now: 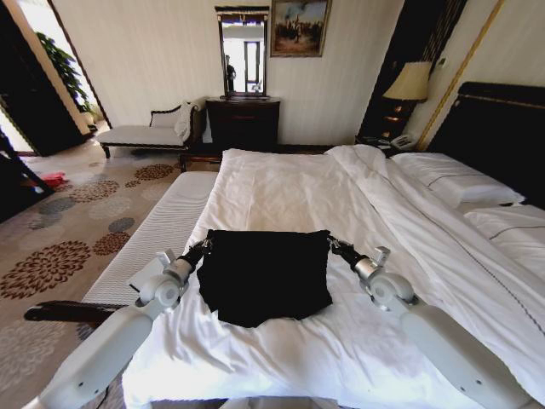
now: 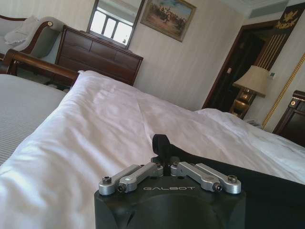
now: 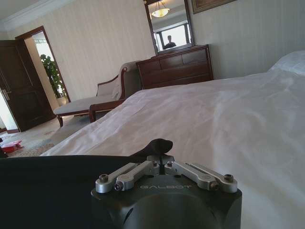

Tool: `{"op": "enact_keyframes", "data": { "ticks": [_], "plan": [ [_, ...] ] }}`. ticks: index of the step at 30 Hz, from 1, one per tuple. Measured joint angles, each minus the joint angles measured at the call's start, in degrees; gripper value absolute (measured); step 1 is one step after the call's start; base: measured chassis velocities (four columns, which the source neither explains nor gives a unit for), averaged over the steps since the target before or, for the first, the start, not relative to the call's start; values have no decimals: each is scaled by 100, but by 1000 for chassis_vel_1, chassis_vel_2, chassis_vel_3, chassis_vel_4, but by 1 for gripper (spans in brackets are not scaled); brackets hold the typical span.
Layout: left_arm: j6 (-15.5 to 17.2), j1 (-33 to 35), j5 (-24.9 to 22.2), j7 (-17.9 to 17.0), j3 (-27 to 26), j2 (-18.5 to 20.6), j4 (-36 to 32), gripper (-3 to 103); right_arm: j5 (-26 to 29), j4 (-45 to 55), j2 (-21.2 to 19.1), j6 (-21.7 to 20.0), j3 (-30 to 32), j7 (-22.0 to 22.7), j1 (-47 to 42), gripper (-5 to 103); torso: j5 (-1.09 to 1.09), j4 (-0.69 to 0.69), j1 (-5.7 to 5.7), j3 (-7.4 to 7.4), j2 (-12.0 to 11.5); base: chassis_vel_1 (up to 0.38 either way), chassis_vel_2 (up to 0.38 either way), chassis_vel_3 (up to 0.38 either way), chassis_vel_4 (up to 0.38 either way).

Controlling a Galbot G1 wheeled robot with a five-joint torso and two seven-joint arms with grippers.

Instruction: Fold the clothes on the bed.

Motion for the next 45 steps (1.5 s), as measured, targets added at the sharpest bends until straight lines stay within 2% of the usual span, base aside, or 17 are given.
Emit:
{"op": "enact_keyframes", "data": {
  "ticks": [4, 7, 11, 13, 15, 16, 18, 19, 20, 22, 25, 26, 27, 29, 34, 45],
  "plan": [
    [-84, -561, 32, 66, 323, -133, 402, 2, -23, -277, 94, 109, -186, -49, 259, 0, 3, -1, 1, 0, 0, 0, 0, 0, 0],
    [-147, -617, 75, 87, 351, -165, 460, 2, -66, -328, 120, 197, -170, -101, 244, 0, 2, -3, 2, 0, 0, 0, 0, 0, 0],
    [-236, -192, 167, 165, 198, -75, 210, 2, -408, -218, 144, 529, 151, -296, -154, 0, 3, 1, 0, 0, 0, 0, 0, 0, 0],
    [-485, 298, 433, 249, 10, -78, 61, 2, -890, -30, 188, 905, 400, -462, -554, 0, 1, 0, -3, -2, 1, 0, 0, 0, 0],
    [-580, 395, 514, 265, -24, -102, 59, 2, -1053, -7, 204, 1007, 438, -504, -633, 0, 2, 1, -3, -2, 1, 0, 0, 0, 0],
    [-832, 575, 708, 295, -88, -179, 85, 2, -1516, 5, 245, 1271, 484, -604, -780, 0, 1, 1, -4, -2, 1, 0, 0, 0, 0],
    [-1189, 778, 980, 361, -143, -282, 164, 2, -2023, 5, 300, 1548, 520, -694, -937, 0, 1, 1, -3, -2, 1, 0, 0, 0, 0],
    [-1441, 850, 1114, 430, -145, -329, 228, 2, -2229, 4, 332, 1666, 547, -716, -1001, 0, 2, 0, -2, -2, 1, 0, 0, 0, 0],
    [-1441, 850, 1114, 430, -145, -329, 228, 2, -2229, 4, 332, 1666, 547, -716, -1001, 0, 2, 0, -2, -2, 1, 0, 0, 0, 0],
    [-2074, 968, 1474, 610, -127, -409, 407, 2, -2697, -31, 382, 1930, 617, -765, -1123, 0, 1, -1, -2, -1, 1, 0, 0, 0, 0],
    [-2653, 1132, 1832, 792, -133, -413, 544, 2, -3171, -77, 413, 2207, 748, -794, -1313, 0, 2, 1, -2, -1, 1, 0, 0, 0, 0],
    [-2653, 1132, 1832, 792, -133, -413, 544, 2, -3171, -77, 413, 2207, 748, -794, -1313, 0, 2, 1, -2, -1, 1, 0, 0, 0, 0],
    [-2932, 1237, 2037, 853, -158, -389, 570, 2, -3396, -94, 438, 2361, 880, -798, -1490, 0, 1, 1, -2, -1, 1, 0, 0, 0, 0],
    [-3129, 1407, 2246, 925, -224, -312, 539, 2, -3705, -117, 467, 2559, 1073, -832, -1729, 0, 1, 0, -2, -1, 1, 0, 0, 0, 0],
    [-3344, 1811, 2540, 1108, -359, -128, 389, 2, -4227, -50, 539, 2820, 1370, -926, -2257, 0, 3, -1, -2, -1, 1, 0, 0, 0, 0],
    [-3458, 2562, 2709, 1289, -605, 108, 144, 2, -4840, 250, 608, 3079, 1641, -999, -2941, 0, 1, 0, -1, -1, 1, 0, 0, 0, 0]
  ]
}}
